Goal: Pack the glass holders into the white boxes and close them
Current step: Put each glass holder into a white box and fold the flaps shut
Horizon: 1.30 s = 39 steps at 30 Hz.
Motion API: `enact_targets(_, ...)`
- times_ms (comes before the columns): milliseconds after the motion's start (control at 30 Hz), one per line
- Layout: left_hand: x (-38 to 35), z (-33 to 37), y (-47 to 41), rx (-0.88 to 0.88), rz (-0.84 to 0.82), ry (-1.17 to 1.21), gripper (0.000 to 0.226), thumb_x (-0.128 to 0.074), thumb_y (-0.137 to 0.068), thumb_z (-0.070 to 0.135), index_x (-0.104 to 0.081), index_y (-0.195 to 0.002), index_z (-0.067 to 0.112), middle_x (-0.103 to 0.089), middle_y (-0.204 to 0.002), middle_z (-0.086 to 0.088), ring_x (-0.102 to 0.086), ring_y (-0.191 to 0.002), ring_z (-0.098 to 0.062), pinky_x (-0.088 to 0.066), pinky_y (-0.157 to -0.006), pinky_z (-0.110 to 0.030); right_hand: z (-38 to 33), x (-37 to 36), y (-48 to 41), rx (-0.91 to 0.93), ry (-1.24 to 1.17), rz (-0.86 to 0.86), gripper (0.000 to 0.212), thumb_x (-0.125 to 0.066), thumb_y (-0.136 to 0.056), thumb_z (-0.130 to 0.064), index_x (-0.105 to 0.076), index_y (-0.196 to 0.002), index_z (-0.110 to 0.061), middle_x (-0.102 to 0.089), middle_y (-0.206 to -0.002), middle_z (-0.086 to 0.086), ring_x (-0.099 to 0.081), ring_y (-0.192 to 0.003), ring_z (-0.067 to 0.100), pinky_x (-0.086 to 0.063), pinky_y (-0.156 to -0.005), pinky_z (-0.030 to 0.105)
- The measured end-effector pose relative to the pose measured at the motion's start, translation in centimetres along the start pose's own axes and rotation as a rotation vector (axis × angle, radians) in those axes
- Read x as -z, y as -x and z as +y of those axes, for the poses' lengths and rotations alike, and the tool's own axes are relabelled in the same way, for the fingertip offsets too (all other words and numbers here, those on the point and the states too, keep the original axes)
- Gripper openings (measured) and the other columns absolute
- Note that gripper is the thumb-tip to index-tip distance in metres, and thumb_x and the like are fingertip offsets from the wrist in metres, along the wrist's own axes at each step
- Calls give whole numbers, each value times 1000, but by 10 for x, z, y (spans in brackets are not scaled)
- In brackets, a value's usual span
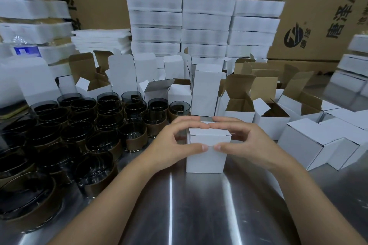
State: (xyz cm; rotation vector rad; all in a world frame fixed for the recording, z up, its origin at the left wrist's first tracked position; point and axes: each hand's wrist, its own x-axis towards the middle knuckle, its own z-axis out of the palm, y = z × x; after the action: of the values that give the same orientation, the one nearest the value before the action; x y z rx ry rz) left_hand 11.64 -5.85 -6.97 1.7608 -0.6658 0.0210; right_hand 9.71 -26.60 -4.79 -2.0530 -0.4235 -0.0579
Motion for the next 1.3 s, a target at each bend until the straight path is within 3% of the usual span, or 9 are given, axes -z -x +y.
enact_targets(167, -1, 0, 0, 1, -3, 10, 35, -71, -70, 33, -67, -105, 33, -53, -126, 13, -51, -117, 5, -42, -98, -18, -3, -2, 1, 36, -80, 11, 34, -73, -65, -41, -71, -99, -48, -52, -128, -33, -45, -123, -7, -39, -102, 26)
enact_targets(267, -1, -1, 0, 1, -5, 31, 32, -70, -75, 30, -67, -107, 33, -53, -125, 15, -51, -117, 5, -42, -98, -17, -4, -4, 1, 36, -101, 49, 29, -74, -68, -36, -72, -93, -50, -64, -114, -28, -55, -114, -2, -46, -100, 31)
enact_targets(367, -2, -1, 0, -2, 0, 22, 34, -69, -73, 31, -66, -107, 32, -52, -126, 12, -51, -117, 4, -42, -96, -15, -4, -4, 1, 60, -117, 38, 32, -72, -60, -43, -73, -92, -47, -66, -110, -25, -57, -110, -3, -48, -93, 26)
enact_targets(500, -1, -1, 1, -2, -18, 18, 35, -71, -70, 33, -66, -105, 34, -51, -127, 12, -51, -117, 4, -42, -94, -14, -2, -3, 3, 96, -139, -9, 29, -72, -63, -37, -74, -91, -44, -67, -111, -23, -55, -112, -6, -48, -88, 14)
enact_targets(667, -3, 0, 0, 32, 2, 68, 19, -63, -81, 34, -68, -99, 33, -50, -129, 8, -47, -120, 6, -39, -95, -11, 0, -2, 3, 86, -107, -37, 28, -71, -66, -37, -74, -93, -45, -66, -112, -24, -51, -113, -9, -44, -86, 7)
enact_targets(767, -4, 1, 0, 49, 0, 115, 20, -52, -87, 28, -70, -96, 27, -50, -128, 6, -46, -119, 8, -37, -88, -4, 0, -1, 3, 71, -31, -79, 24, -67, -70, -40, -73, -92, -47, -63, -115, -28, -43, -120, -12, -34, -97, 16)
enact_targets(867, -3, -1, -1, 42, -13, 94, 27, -56, -91, 0, -69, -95, 23, -48, -128, 3, -48, -110, 14, -39, -85, -5, -1, -2, 3, 50, 4, -88, 22, -63, -69, -47, -73, -89, -49, -61, -116, -30, -39, -125, -9, -30, -109, 35)
enact_targets(933, -3, -1, -2, 48, -14, 85, 31, -56, -88, -5, -69, -93, 23, -48, -127, 5, -48, -108, 14, -40, -85, -7, -3, -3, 3, 40, 12, -84, 24, -60, -68, -51, -73, -88, -50, -60, -116, -30, -38, -126, -7, -28, -112, 42)
enact_targets(1300, -4, 0, 0, 48, 3, 56, 28, -59, -88, -1, -70, -92, 24, -48, -128, 9, -51, -110, 9, -42, -88, -11, -3, -3, 4, 51, 63, -80, 23, -57, -71, -50, -71, -89, -51, -59, -118, -31, -36, -128, -4, -26, -113, 48)
